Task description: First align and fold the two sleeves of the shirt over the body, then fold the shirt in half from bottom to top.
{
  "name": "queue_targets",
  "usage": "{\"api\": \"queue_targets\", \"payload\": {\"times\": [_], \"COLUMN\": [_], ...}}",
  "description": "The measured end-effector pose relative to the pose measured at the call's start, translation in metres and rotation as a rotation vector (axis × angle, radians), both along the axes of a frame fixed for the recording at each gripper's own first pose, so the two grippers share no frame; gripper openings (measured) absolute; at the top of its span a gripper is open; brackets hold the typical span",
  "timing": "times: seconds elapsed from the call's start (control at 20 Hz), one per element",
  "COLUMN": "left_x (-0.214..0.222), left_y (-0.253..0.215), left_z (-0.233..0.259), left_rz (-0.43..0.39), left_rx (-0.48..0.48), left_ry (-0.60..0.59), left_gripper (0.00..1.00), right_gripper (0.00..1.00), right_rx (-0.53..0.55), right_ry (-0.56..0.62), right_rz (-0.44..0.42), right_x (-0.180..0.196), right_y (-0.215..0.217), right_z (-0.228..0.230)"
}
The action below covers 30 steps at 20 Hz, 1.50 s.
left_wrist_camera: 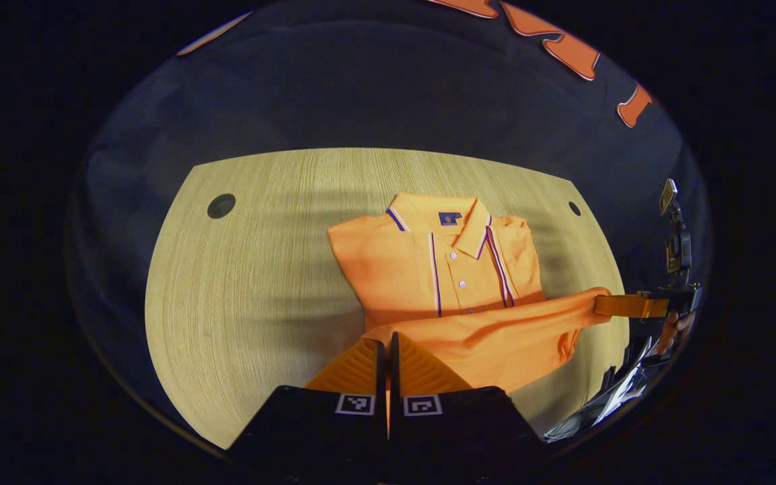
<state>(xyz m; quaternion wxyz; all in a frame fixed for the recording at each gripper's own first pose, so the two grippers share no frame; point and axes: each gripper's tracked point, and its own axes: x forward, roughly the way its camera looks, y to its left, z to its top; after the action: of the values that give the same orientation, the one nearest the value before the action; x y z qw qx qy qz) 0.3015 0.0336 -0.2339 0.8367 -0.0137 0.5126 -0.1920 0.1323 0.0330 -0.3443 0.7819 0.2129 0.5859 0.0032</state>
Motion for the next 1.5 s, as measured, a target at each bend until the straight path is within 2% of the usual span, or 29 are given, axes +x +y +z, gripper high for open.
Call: {"api": "queue_targets", "payload": {"times": [0.2, 0.35, 0.6, 0.75, 0.8, 0.85, 0.9, 0.95, 1.0, 1.05, 1.1, 1.15, 1.2, 1.25, 1.4, 1.5], "left_x": [0.045, 0.07, 0.095, 0.114, 0.116, 0.119, 0.125, 0.126, 0.125, 0.126, 0.123, 0.12, 0.116, 0.112, 0.096, 0.083], "left_y": [-0.005, -0.005, -0.007, -0.006, -0.004, -0.006, -0.005, -0.002, 0.003, 0.007, 0.009, 0.01, 0.009, 0.009, 0.013, 0.008], "left_z": [-0.001, -0.008, -0.017, -0.008, 0.001, 0.01, 0.023, 0.034, 0.048, 0.059, 0.071, 0.082, 0.091, 0.104, 0.14, 0.156], "left_rz": [0.013, 0.02, 0.074, 0.159, 0.191, 0.214, 0.231, 0.236, 0.242, 0.251, 0.261, 0.269, 0.28, 0.288, 0.301, 0.287], "left_rx": [0.009, 0.049, 0.102, 0.068, 0.037, 0.007, -0.018, -0.029, -0.028, -0.031, -0.028, -0.038, -0.047, -0.062, -0.085, -0.075], "left_ry": [-0.043, -0.074, -0.127, -0.212, -0.236, -0.273, -0.32, -0.357, -0.391, -0.424, -0.447, -0.465, -0.486, -0.514, -0.614, -0.66], "left_gripper": [0.01, 0.01, 0.03, 0.06, 0.1, 0.31, 0.53, 0.78, 0.85, 0.94, 0.95, 0.95, 0.96, 0.97, 0.98, 0.98], "right_gripper": [0.02, 0.03, 0.02, 0.03, 0.0, 0.27, 0.43, 0.46, 0.6, 0.65, 0.58, 0.63, 0.77, 0.86, 0.96, 0.99], "right_rx": [0.004, -0.008, 0.012, 0.062, 0.073, 0.07, 0.05, 0.031, 0.009, -0.011, -0.047, -0.079, -0.121, -0.159, -0.262, -0.311], "right_ry": [0.002, 0.014, 0.018, -0.014, -0.031, -0.063, -0.098, -0.133, -0.167, -0.202, -0.24, -0.28, -0.315, -0.354, -0.458, -0.511], "right_rz": [-0.005, -0.01, -0.129, -0.203, -0.225, -0.235, -0.24, -0.24, -0.237, -0.226, -0.209, -0.185, -0.161, -0.135, -0.071, -0.043], "right_x": [0.031, 0.054, 0.089, 0.108, 0.114, 0.119, 0.124, 0.127, 0.127, 0.129, 0.127, 0.127, 0.123, 0.12, 0.112, 0.104], "right_y": [-0.003, -0.007, -0.006, -0.002, -0.002, -0.007, -0.013, -0.017, -0.022, -0.026, -0.031, -0.033, -0.036, -0.038, -0.038, -0.037], "right_z": [-0.011, -0.024, -0.039, -0.033, -0.032, -0.023, -0.02, -0.015, -0.006, 0.003, 0.012, 0.021, 0.031, 0.042, 0.076, 0.096]}}
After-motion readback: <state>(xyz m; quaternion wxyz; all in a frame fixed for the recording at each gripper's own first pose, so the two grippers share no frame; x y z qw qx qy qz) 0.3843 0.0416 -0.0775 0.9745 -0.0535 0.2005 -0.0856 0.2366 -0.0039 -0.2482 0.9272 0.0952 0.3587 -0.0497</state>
